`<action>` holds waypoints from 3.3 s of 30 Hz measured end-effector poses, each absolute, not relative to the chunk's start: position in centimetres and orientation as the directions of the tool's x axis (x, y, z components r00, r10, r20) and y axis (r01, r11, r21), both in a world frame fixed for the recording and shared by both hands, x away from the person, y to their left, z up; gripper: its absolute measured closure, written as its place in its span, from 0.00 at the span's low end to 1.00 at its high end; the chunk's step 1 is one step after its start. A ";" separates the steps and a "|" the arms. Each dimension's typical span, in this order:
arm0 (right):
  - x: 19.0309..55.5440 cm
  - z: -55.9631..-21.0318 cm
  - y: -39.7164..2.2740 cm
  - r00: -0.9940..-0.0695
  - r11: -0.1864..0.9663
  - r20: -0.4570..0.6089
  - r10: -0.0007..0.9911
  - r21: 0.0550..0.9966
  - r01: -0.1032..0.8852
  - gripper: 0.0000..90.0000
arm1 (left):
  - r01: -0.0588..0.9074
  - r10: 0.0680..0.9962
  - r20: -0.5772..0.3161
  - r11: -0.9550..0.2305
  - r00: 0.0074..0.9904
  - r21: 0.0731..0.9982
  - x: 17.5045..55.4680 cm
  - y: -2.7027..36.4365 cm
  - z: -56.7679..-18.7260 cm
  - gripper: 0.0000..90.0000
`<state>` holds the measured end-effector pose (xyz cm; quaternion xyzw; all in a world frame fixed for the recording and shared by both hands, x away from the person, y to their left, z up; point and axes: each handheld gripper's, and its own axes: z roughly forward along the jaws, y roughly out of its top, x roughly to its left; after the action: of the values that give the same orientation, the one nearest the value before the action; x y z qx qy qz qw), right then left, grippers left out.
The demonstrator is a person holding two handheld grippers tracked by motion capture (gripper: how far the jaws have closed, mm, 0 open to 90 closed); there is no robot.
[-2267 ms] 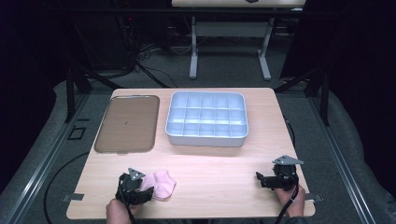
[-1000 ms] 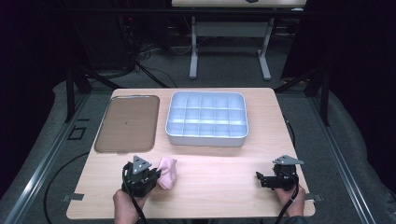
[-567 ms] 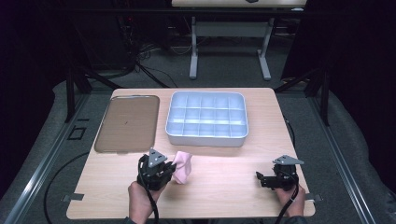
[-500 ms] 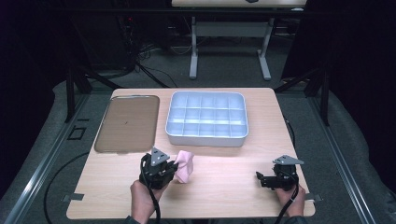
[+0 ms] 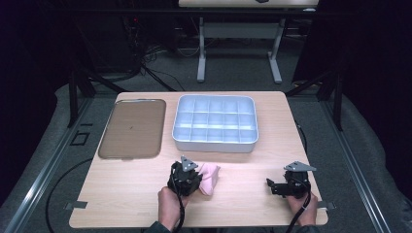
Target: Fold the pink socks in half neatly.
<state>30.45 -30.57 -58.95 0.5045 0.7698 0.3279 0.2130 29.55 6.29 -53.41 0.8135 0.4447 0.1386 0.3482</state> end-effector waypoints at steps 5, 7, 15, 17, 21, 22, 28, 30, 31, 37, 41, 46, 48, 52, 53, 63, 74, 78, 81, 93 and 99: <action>30.5 -59.0 -30.6 -0.400 0.275 0.003 0.917 0.720 0.637 0.05 | 0.637 0.827 -0.062 -0.379 0.558 0.671 29.7 5.9 -54.8 0.86; 30.4 -58.9 -30.6 -0.399 0.275 0.003 0.917 0.721 0.637 0.05 | 0.643 0.827 -0.064 -0.383 0.558 0.663 29.7 6.0 -55.4 0.82; 30.5 -59.0 -30.6 -0.395 0.268 0.004 0.919 0.727 0.632 0.06 | 0.627 0.849 -0.088 -0.311 0.522 0.714 28.8 7.8 -54.7 0.43; 30.5 -59.0 -30.6 -0.394 0.268 0.005 0.919 0.725 0.634 0.06 | 0.624 0.858 -0.101 -0.281 0.504 0.730 28.7 9.0 -54.4 0.39; 30.5 -59.0 -30.6 -0.396 0.268 0.006 0.918 0.726 0.633 0.06 | 0.639 0.886 -0.117 -0.226 0.449 0.736 29.0 11.7 -54.4 0.37; 30.5 -59.0 -30.6 -0.397 0.268 0.008 0.918 0.726 0.634 0.06 | 0.646 0.892 -0.117 -0.220 0.436 0.731 29.1 12.3 -54.5 0.38; 30.4 -58.9 -30.6 -0.396 0.264 0.012 0.918 0.725 0.635 0.07 | 0.684 0.906 -0.148 -0.185 0.398 0.705 29.6 14.8 -55.4 0.41; 30.4 -58.9 -30.7 -0.394 0.269 0.006 0.919 0.722 0.638 0.08 | 0.692 0.905 -0.154 -0.186 0.398 0.698 29.8 15.1 -55.8 0.44; 30.4 -58.9 -30.7 -0.395 0.269 0.005 0.919 0.723 0.636 0.09 | 0.696 0.903 -0.156 -0.190 0.401 0.692 29.9 15.2 -55.9 0.45; 30.2 -58.7 -30.7 -0.368 0.244 0.010 0.930 0.733 0.635 0.20 | 0.693 0.889 -0.142 -0.230 0.435 0.683 30.3 14.6 -56.1 0.51; 29.7 -58.5 -30.0 -0.383 0.248 0.016 0.924 0.737 0.629 0.34 | 0.696 0.885 -0.131 -0.251 0.446 0.673 30.5 14.5 -56.3 0.55; 29.7 -57.2 -28.2 -0.451 0.245 0.109 0.886 0.715 0.655 0.42 | 0.703 0.886 -0.125 -0.261 0.447 0.662 30.7 14.8 -56.8 0.61; 30.1 -56.5 -27.2 -0.474 0.212 0.187 0.861 0.714 0.667 0.46 | 0.706 0.881 -0.122 -0.275 0.456 0.653 30.7 14.8 -57.0 0.61; 31.3 -55.7 -24.5 -0.510 0.192 0.289 0.810 0.692 0.696 0.51 | 0.704 0.874 -0.114 -0.296 0.472 0.646 30.7 14.7 -57.2 0.63; 31.7 -55.6 -23.7 -0.523 0.201 0.300 0.798 0.685 0.700 0.51 | 0.699 0.873 -0.107 -0.301 0.476 0.648 30.7 14.6 -57.2 0.63; 34.4 -55.9 -16.5 -0.593 0.315 0.304 0.746 0.624 0.716 0.53 | 0.685 0.864 -0.080 -0.336 0.498 0.647 30.4 14.4 -57.2 0.69; 33.7 -56.8 -13.5 -0.646 0.452 0.156 0.748 0.593 0.667 0.56 | 0.665 0.847 -0.048 -0.378 0.529 0.645 30.2 13.9 -57.1 0.82; 33.2 -56.9 -13.3 -0.669 0.476 0.123 0.733 0.610 0.634 0.67 | 0.658 0.844 -0.039 -0.387 0.535 0.646 30.1 13.6 -57.1 0.90; 33.1 -57.1 -13.4 -0.671 0.448 0.179 0.719 0.619 0.645 0.81 | 0.648 0.837 -0.036 -0.396 0.547 0.650 30.0 13.5 -57.1 0.93; 32.6 -56.3 -15.6 -0.654 0.443 0.156 0.741 0.618 0.650 0.92 | 0.649 0.829 -0.109 -0.339 0.548 0.681 30.1 13.3 -57.1 0.96; 32.4 -55.4 -16.6 -0.639 0.449 0.105 0.762 0.625 0.638 0.92 | 0.636 0.818 -0.121 -0.335 0.563 0.695 30.6 12.1 -56.5 0.96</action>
<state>32.40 -16.61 -55.41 0.4139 0.8459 0.3226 0.0956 30.56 12.14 -56.50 0.8073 0.4501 0.1260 0.3603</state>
